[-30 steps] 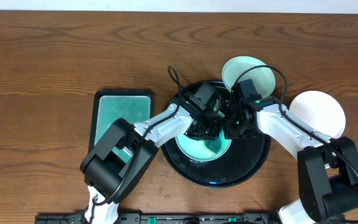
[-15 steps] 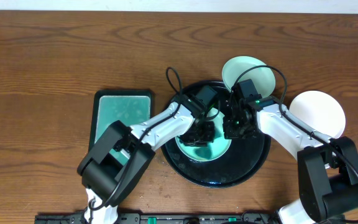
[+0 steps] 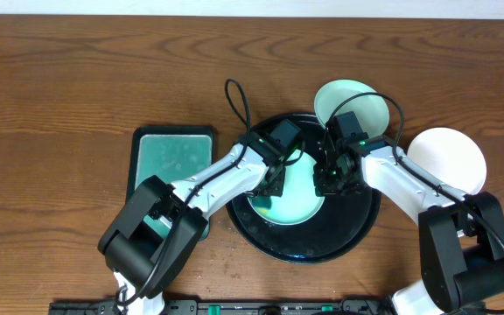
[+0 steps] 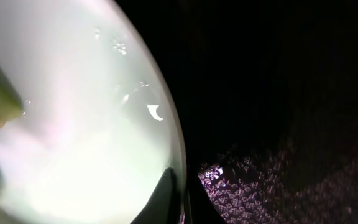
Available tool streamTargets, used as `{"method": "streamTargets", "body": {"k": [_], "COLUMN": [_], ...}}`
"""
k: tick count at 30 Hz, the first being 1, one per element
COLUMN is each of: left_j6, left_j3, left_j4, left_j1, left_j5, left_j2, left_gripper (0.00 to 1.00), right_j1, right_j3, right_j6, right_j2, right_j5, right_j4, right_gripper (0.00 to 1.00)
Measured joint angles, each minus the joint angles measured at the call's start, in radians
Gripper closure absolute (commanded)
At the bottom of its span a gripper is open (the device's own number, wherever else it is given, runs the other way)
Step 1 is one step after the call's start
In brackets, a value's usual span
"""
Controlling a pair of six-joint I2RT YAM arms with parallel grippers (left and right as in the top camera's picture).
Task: Clean dirty plates on tray and stack at the side
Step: 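Scrub the green plate with the sponge while right gripper holds its rim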
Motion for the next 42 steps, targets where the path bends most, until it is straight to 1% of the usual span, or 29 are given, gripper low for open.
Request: {"method": "streamTargets", "body": {"k": [3, 6, 11, 15, 20, 28, 31, 35, 39, 42], "left_j6": [0.023, 0.033, 0.033, 0.017, -0.002, -0.013, -0.035, -0.051, -0.053, -0.030], "left_j3": [-0.010, -0.022, -0.029, -0.029, -0.029, -0.045, -0.044, -0.042, -0.004, 0.034], "left_j4": [0.038, 0.099, 0.275, 0.331, 0.337, 0.348, 0.378, 0.376, 0.288, 0.197], "left_j1": [0.007, 0.020, 0.034, 0.027, 0.024, 0.005, -0.010, -0.002, 0.013, 0.048], "left_j5": [0.016, 0.074, 0.234, 0.325, 0.369, 0.376, 0.383, 0.390, 0.354, 0.285], "left_j2": [-0.003, -0.005, 0.003, 0.005, 0.006, 0.019, 0.055, 0.061, 0.067, 0.068], "left_gripper": [0.92, 0.92, 0.91, 0.91, 0.91, 0.91, 0.92, 0.92, 0.93, 0.92], "right_j1": [0.000, 0.000, 0.000, 0.000, 0.000, 0.000, 0.000, 0.000, 0.000, 0.000], "right_j3": [0.000, 0.000, 0.000, 0.000, 0.000, 0.000, 0.000, 0.000, 0.000, 0.000], "right_j6": [0.000, 0.000, 0.000, 0.000, 0.000, 0.000, 0.000, 0.000, 0.000, 0.000], "right_j2": [0.000, 0.000, 0.000, 0.000, 0.000, 0.000, 0.000, 0.000, 0.000, 0.000], "right_j5": [-0.002, -0.002, -0.002, -0.002, -0.002, -0.002, -0.002, -0.002, -0.002, -0.002], "right_j4": [-0.001, -0.001, -0.001, -0.001, -0.001, -0.001, -0.001, -0.002, -0.002, -0.001], "right_gripper": [0.99, 0.99, 0.99, 0.98, 0.99, 0.99, 0.99, 0.99, 0.99, 0.99]}}
